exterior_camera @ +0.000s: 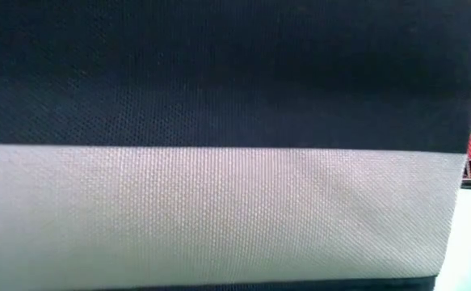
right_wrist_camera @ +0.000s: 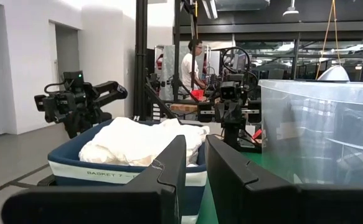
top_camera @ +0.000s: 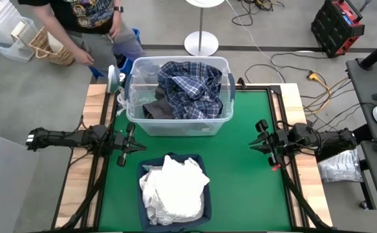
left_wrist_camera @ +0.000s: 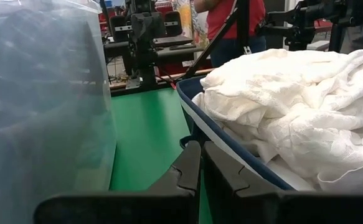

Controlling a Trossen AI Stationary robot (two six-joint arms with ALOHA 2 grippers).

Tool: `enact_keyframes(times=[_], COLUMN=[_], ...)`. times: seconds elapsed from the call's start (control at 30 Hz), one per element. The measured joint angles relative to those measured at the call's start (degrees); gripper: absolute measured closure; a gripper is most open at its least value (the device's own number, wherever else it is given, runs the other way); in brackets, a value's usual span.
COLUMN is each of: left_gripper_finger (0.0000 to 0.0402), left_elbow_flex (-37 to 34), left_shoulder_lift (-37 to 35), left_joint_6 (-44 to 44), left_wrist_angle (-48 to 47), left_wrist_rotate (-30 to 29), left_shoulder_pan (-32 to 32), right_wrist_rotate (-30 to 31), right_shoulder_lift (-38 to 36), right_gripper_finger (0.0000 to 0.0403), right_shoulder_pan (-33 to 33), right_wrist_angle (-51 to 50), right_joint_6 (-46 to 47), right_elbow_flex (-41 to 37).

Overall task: Sort clothes
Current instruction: Return to Home Position

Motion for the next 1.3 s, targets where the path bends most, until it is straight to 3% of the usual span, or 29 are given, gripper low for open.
enact_keyframes(times=[1.3], left_gripper_finger=[0.0402], left_elbow_flex=[0.55], left_shoulder_lift=[0.11], left_joint_6=[0.00], left_wrist_angle=[0.79], left_wrist_rotate=[0.00], left_shoulder_pan=[0.00], right_wrist_rotate=[0.00], right_shoulder_lift=[0.00], right_gripper_finger=[0.0351], right_shoulder_pan=[0.02], right_wrist_angle=[0.00], right_joint_6=[0.00], right_elbow_flex=[-0.02])
